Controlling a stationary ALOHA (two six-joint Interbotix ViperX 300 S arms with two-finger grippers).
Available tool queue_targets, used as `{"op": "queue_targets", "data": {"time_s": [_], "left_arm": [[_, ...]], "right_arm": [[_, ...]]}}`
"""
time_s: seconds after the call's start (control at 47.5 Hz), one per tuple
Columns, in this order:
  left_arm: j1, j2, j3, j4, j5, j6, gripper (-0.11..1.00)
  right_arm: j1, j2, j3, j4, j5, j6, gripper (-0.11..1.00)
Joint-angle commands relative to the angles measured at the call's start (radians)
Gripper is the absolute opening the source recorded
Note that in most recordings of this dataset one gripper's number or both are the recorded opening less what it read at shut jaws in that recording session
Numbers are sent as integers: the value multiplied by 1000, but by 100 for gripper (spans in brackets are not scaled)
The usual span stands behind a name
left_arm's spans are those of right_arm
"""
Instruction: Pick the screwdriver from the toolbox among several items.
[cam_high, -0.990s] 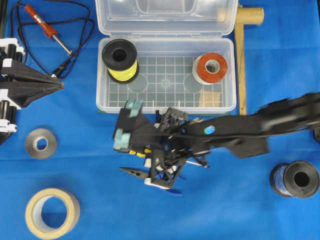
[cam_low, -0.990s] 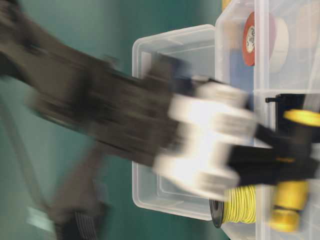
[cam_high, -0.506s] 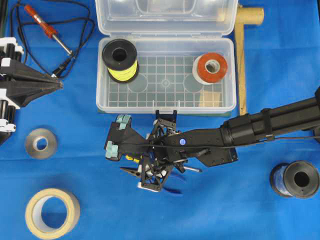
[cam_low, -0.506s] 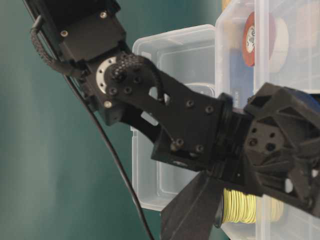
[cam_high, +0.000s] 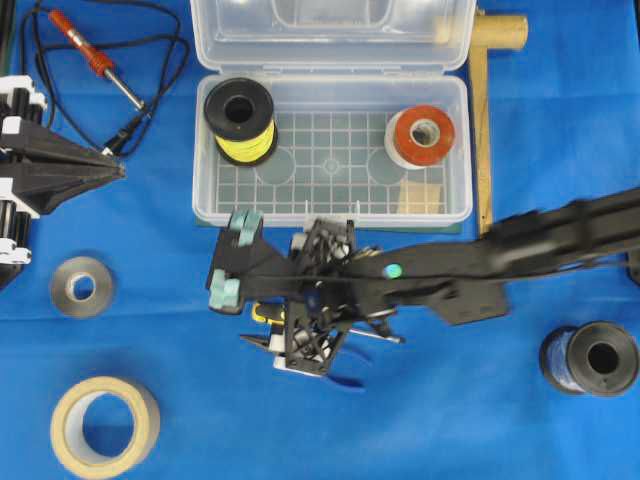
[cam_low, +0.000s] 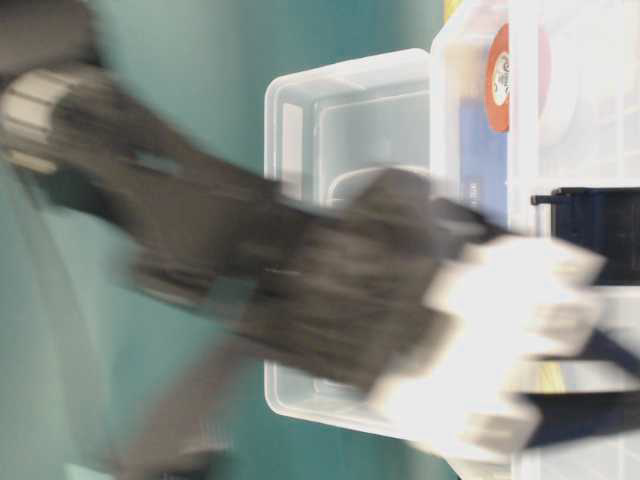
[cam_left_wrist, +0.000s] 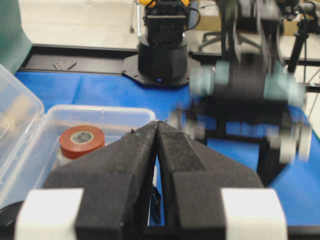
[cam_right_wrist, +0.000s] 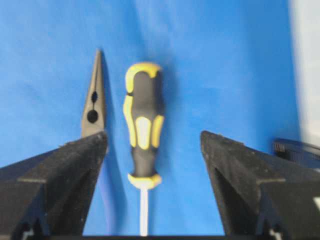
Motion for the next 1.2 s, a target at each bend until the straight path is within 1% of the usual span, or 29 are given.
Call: {"op": "queue_targets", "data": {"time_s": [0.0, 0.042, 0.126, 0.19, 0.211, 0.274, 0.358, 0.379, 0.548, 0.569, 0.737, 0.801, 0.906, 0.969, 1.116, 1.18], "left_arm": [[2, 5, -9, -2, -3, -3, 0], [2, 5, -8, -2, -2, -6, 0], [2, 5, -8, -2, -3, -14, 0], [2, 5, -6, -2, -2, -17, 0], [2, 5, -6, -2, -3, -17, 0], [2, 5, -6, -2, -3, -17, 0], [2, 3, -5, -2, -3, -17, 0], [2, 2, -5, -2, -3, -17, 0], [2, 3, -5, -2, -2, -17, 0], [2, 2, -5, -2, -3, -17, 0], [2, 3, -2, -2, -5, -15, 0], [2, 6, -2, -2, -9, -15, 0], [2, 6, 0, -2, -11, -15, 0], [2, 8, 0, -2, -12, -15, 0], [2, 11, 2, -2, -12, -15, 0], [2, 11, 2, -2, -12, -17, 0]], "right_arm": [[3, -126, 11, -48, 21, 0, 75], [3, -176, 32, -86, 38, 0, 76], [5, -265, 86, -140, 52, 0, 76], [6, -336, 143, -169, 52, 3, 76], [6, -373, 175, -179, 46, 3, 76], [6, -443, 252, -195, 26, 3, 76], [6, -549, 365, -207, -25, 5, 76], [6, -589, 407, -209, -52, 6, 76], [6, -831, 624, -209, -193, 23, 76], [6, -876, 664, -210, -216, 25, 76], [-3, -1104, 876, -232, -291, 38, 76], [-5, -1170, 937, -244, -307, 43, 76], [-20, -1259, 1028, -256, -344, 44, 76], [-43, -1305, 1083, -262, -373, 44, 76], [-95, -1348, 1180, -265, -436, 44, 76], [-110, -1350, 1206, -264, -457, 44, 75]]}}
